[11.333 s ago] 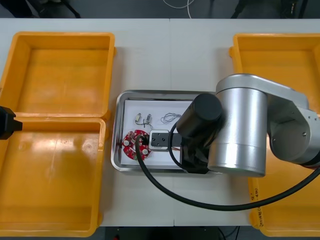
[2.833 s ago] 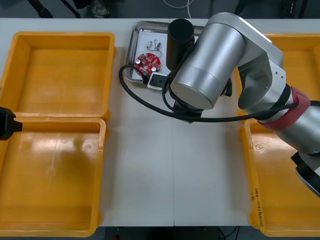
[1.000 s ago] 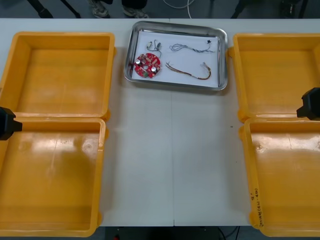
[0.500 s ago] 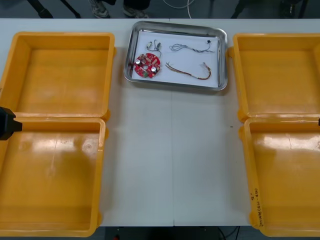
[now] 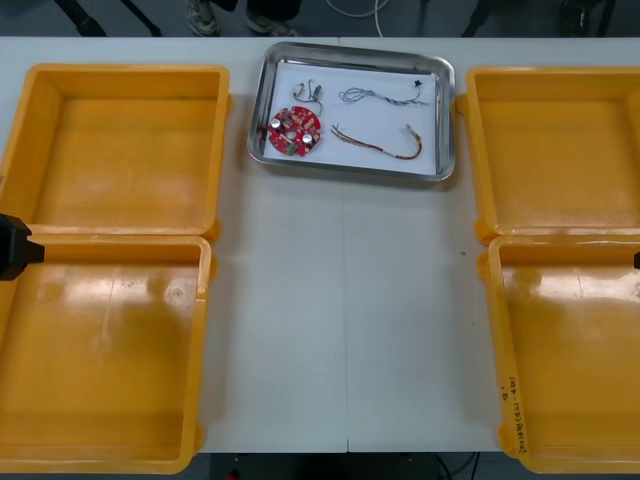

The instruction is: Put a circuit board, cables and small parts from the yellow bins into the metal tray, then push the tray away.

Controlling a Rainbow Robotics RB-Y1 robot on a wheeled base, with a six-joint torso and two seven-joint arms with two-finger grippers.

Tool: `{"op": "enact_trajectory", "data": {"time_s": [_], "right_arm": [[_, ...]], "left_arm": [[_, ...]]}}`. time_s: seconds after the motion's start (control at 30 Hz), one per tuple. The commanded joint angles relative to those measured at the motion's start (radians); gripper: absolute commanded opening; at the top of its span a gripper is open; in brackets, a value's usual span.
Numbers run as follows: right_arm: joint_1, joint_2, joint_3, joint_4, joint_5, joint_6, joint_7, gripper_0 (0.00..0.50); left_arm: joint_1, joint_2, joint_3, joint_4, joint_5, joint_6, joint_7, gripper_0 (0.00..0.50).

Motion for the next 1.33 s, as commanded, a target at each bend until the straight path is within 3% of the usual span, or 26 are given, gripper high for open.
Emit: {"op": "enact_trajectory", "data": {"time_s": [0.03, 0.57, 1.33], "right_arm": [[0.021, -0.047, -0.040, -0.013, -0.016, -0.017, 0.029, 0.500], [0.055, -0.049, -0.038, -0.054, -0.028, -0.106, 0.038, 0.500], [0.055, -0.047, -0.038, -0.054, -0.028, -0.084, 0.030, 0.500]], "left_arm": [[0.013, 0.003, 0.014, -0.029, -0.007, 0.005, -0.071, 0.500], [0.013, 0.003, 0.014, -0.029, -0.007, 0.005, -0.071, 0.500], [0.013, 0.003, 0.014, -0.029, -0.007, 0.005, -0.071, 0.500]]}}
